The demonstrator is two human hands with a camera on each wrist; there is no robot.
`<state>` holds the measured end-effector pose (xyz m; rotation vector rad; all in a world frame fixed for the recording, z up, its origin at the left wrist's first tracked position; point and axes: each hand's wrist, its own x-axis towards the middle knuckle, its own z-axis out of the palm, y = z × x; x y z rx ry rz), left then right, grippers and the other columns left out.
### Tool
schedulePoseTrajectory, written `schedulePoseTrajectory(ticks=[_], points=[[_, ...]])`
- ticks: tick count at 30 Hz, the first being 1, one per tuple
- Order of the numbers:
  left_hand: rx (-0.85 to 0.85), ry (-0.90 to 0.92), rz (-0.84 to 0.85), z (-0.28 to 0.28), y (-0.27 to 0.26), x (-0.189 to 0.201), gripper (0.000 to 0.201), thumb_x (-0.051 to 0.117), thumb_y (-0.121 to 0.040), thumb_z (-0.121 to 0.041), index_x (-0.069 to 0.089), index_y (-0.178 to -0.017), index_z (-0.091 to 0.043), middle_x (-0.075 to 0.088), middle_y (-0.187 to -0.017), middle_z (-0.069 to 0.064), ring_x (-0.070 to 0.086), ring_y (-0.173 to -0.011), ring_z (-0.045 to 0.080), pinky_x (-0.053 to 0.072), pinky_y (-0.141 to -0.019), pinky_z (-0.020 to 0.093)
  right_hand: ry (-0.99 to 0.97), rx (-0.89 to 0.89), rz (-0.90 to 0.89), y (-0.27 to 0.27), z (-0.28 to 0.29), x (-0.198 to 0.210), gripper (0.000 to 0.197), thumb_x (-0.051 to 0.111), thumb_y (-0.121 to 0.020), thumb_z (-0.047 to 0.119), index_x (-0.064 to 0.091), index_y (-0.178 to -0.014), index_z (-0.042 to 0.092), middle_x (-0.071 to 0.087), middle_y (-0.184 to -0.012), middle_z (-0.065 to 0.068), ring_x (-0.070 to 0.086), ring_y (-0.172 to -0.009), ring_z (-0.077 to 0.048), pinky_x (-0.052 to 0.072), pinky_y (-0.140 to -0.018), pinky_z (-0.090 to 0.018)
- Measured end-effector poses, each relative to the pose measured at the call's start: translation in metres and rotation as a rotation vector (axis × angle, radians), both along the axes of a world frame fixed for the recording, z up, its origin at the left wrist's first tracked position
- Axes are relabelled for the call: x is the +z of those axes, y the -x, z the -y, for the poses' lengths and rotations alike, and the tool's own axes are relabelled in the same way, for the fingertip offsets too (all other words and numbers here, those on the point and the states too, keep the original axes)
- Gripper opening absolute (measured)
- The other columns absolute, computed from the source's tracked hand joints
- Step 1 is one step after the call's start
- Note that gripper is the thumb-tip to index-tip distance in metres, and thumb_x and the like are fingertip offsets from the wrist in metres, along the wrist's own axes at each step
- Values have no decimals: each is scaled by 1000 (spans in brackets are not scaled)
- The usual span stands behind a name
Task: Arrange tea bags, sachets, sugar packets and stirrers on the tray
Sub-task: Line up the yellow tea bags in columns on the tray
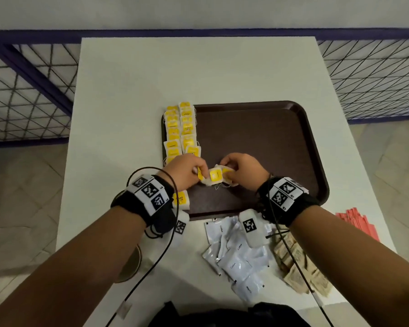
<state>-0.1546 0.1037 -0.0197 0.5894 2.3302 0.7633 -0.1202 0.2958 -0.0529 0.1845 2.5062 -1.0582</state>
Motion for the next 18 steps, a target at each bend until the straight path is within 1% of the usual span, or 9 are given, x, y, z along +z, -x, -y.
schedulePoseTrajectory(ticks=[2,4,6,7,9,11,12,15,18], points=[[15,5,60,1,3,1,24,64,-75,-1,70,-87,-20,64,-93,4,61,-77,20,54,-75,36,20,-57,13,-2,-3,-4,25,66,-76,4,60,-96,19,63,-83,1,60,-72,-13,53,-72,-30],[4,5,133,2,6,1,25,75,-71,-11,71,-93,-20,65,-85,1,58,-73,17,51,-75,33,58,-97,22,-3,-1,-6,27,68,-77,10,59,-101,18,62,-87,0,60,-79,-17,52,-77,-31],[18,-11,154,2,7,1,25,79,-71,-20,71,-95,-21,62,-80,-4,58,-73,13,50,-74,29,130,-150,22,-5,3,-7,34,74,-74,19,57,-104,19,61,-91,0,61,-81,-18,53,-78,-34],[42,-26,148,2,8,1,20,76,-75,-19,71,-94,-20,61,-77,-6,59,-71,12,50,-73,28,134,-166,8,-6,6,-8,40,78,-72,22,56,-105,19,60,-93,1,60,-82,-17,52,-75,-30],[99,-60,142,3,8,-1,14,68,-82,-11,69,-93,-20,63,-79,-2,64,-70,14,54,-71,28,81,-175,-25,-6,13,-9,44,81,-68,20,55,-103,17,59,-94,3,57,-81,-13,47,-69,-21],[121,-77,116,6,9,-4,18,66,-83,-10,66,-96,-22,67,-83,-2,63,-73,10,51,-72,24,94,-199,-34,-5,16,-9,41,79,-68,14,52,-98,19,62,-92,0,59,-80,-16,51,-70,-27],[120,-77,86,7,9,-5,19,67,-82,-11,65,-97,-24,68,-82,-3,61,-74,6,47,-71,19,109,-203,-37,-5,17,-8,39,77,-69,12,51,-97,20,63,-91,-3,61,-79,-17,53,-72,-33],[161,-84,-11,11,12,-4,12,66,-82,-10,68,-90,-19,64,-78,-5,57,-71,4,38,-60,3,47,-119,-77,-3,10,1,25,71,-76,13,57,-96,17,66,-90,-6,61,-81,-20,52,-78,-37],[269,-100,-42,13,19,-7,9,63,-83,-7,67,-88,-13,57,-73,-6,51,-65,1,38,-57,2,27,-8,-124,-2,5,15,14,65,-83,11,63,-97,13,65,-85,-3,61,-74,-18,52,-78,-39]])
